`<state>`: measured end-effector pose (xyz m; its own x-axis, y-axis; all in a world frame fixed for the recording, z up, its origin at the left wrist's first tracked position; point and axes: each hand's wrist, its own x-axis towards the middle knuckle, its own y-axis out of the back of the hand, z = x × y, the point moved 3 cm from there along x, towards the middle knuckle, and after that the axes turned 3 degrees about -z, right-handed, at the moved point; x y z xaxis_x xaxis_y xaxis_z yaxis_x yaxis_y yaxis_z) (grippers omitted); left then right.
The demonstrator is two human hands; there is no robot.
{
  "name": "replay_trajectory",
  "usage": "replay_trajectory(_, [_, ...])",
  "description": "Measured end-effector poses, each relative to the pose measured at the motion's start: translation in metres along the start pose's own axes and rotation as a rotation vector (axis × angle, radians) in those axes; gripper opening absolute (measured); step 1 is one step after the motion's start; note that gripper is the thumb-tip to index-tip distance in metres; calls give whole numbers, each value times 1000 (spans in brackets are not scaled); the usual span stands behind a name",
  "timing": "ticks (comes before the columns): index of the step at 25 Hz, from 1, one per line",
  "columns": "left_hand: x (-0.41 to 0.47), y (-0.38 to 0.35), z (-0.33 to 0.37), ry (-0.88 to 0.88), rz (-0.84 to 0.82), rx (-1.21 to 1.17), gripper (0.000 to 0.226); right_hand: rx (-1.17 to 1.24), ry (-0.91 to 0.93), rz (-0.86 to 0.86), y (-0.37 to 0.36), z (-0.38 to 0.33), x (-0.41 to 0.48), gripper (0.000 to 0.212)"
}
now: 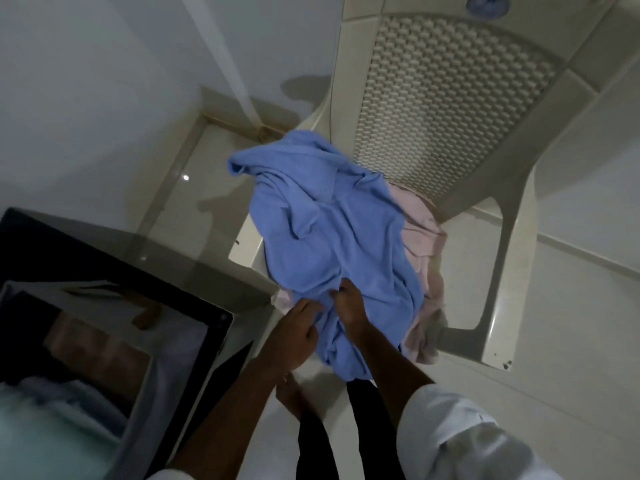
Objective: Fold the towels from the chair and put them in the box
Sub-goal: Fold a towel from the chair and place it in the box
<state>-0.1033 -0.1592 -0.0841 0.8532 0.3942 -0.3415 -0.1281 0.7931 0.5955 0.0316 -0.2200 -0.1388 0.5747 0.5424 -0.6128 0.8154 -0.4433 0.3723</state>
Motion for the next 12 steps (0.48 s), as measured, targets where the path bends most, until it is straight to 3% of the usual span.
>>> replay_trajectory(3, [2,36,27,-27,136,-17,44,149,-25,-67,17,-35,-30,42])
replay_trajectory(5, [4,62,55,-51,183,5,54,186,-17,-115,30,-52,-60,28])
replay_trajectory(9, [-1,103,117,-246,30,183,53,226,229,-86,63,-88,-113,18])
replay_trajectory(12, [-1,132,155,-381,-15,293,32,121,419,-135,96,-120,-143,22])
